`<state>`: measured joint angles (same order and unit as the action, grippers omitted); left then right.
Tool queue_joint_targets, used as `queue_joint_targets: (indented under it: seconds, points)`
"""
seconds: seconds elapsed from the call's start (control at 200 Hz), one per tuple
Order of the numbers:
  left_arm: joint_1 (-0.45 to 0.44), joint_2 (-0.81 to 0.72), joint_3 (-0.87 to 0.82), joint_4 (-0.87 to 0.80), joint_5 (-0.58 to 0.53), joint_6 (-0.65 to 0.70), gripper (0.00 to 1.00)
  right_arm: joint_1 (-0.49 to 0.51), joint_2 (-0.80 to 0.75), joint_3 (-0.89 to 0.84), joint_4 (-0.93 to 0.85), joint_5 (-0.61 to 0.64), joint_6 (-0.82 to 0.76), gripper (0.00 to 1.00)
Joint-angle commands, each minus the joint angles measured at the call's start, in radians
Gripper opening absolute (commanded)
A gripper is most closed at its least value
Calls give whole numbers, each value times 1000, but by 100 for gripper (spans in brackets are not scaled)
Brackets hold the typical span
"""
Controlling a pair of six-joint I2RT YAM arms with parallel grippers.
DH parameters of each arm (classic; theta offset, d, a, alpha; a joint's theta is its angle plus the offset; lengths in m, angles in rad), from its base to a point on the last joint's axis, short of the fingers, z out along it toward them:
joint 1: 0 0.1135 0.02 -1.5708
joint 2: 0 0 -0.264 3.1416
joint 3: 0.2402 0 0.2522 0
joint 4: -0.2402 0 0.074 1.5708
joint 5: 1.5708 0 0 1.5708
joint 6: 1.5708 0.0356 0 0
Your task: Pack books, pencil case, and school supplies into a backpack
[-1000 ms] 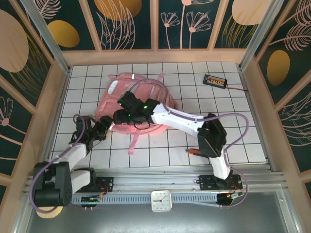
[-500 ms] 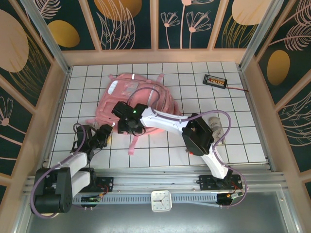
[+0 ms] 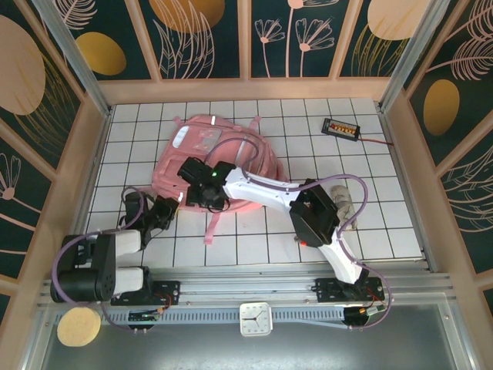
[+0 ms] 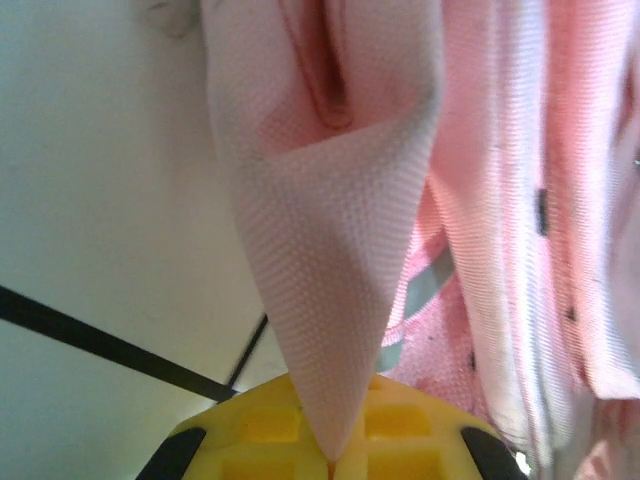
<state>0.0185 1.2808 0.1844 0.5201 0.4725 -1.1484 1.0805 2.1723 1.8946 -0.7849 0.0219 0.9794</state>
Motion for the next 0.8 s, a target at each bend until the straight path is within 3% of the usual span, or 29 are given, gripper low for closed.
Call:
queue_joint_targets:
  seconds: [0.0,0.29,0.42,0.796]
  points:
    - [-2,-127,51,-13,26,46,0,-20,3,87,-38,14,30,65]
    - [-9,-313,-11,-40,98,11,0,-48,49,159,-79,15,1,65]
    - [-11,-341,-78,43,100,-47,0,-50,96,202,-116,7,-16,64]
    - [-32,-336,-15,68,114,-65,0,-37,199,317,-208,25,-56,62]
